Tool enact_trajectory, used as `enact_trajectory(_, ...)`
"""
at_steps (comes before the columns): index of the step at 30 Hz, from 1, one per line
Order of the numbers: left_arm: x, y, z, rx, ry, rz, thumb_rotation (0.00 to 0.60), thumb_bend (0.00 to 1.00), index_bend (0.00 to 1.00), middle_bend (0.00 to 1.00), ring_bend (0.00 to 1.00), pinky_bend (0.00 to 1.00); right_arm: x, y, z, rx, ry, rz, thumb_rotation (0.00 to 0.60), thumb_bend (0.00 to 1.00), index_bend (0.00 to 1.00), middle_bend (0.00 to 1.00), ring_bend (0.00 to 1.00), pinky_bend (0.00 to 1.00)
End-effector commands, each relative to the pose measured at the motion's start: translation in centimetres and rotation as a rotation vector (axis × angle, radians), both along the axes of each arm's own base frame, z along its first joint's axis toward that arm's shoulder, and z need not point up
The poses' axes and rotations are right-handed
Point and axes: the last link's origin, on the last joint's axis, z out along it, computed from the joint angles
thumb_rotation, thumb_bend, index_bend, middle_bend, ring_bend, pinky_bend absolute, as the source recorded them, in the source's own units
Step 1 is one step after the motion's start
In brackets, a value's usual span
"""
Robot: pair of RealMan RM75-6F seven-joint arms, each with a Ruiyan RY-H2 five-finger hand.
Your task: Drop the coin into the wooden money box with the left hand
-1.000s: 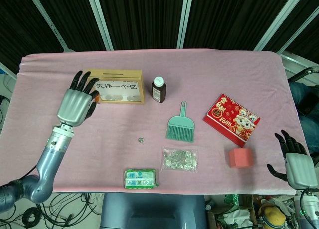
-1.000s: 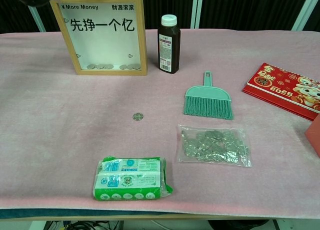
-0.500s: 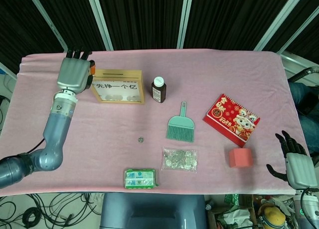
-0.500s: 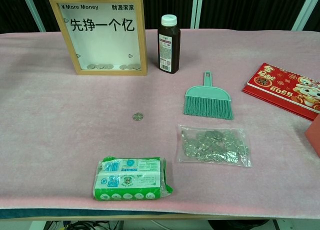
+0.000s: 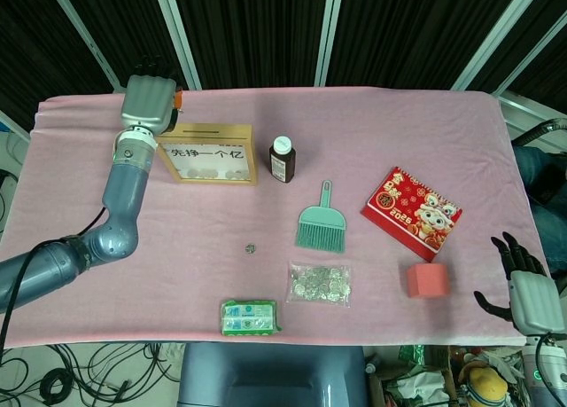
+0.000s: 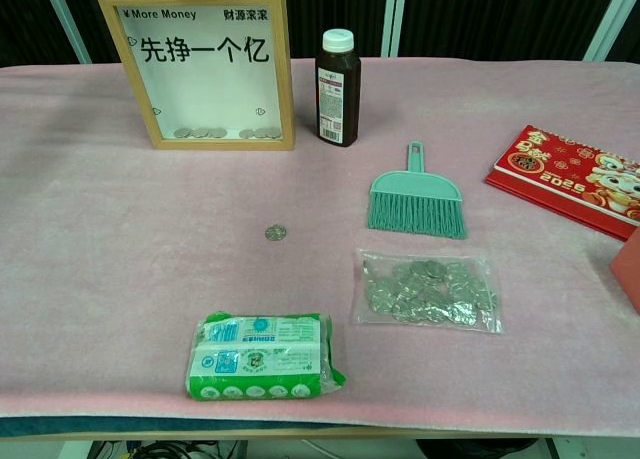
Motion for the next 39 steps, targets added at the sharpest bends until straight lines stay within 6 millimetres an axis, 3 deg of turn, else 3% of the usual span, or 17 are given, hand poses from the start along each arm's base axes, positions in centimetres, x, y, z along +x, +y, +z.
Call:
enact_trajectory(1, 0.2, 0.5, -1.2, -0.027, -0.001, 0.003, 0.6, 0.46, 0.61, 0.18, 0.02, 0.0, 0.0, 0.0, 0.0, -0.002, -0.001, -0.001, 0.6, 0.15, 0.11, 0.02, 0.09, 0.16)
enact_trajectory(12, 0.3, 0.8, -2.9, -0.064, 0.003, 0.01, 0.6, 0.46, 0.61, 0.17, 0.02, 0.0, -0.1, -0.1, 0.1, 0.0, -0.006, -0.004, 0.6, 0.15, 0.11, 0.02, 0.09, 0.16)
enact_trajectory(39, 0.9, -0.1, -3.7, -0.086, 0.028, 0.024, 0.6, 0.46, 0.61, 0.17, 0.02, 0.0, -0.1, -0.2, 0.1, 0.002, -0.019, -0.009, 0.6, 0.16, 0.11, 0.02, 0.09, 0.16)
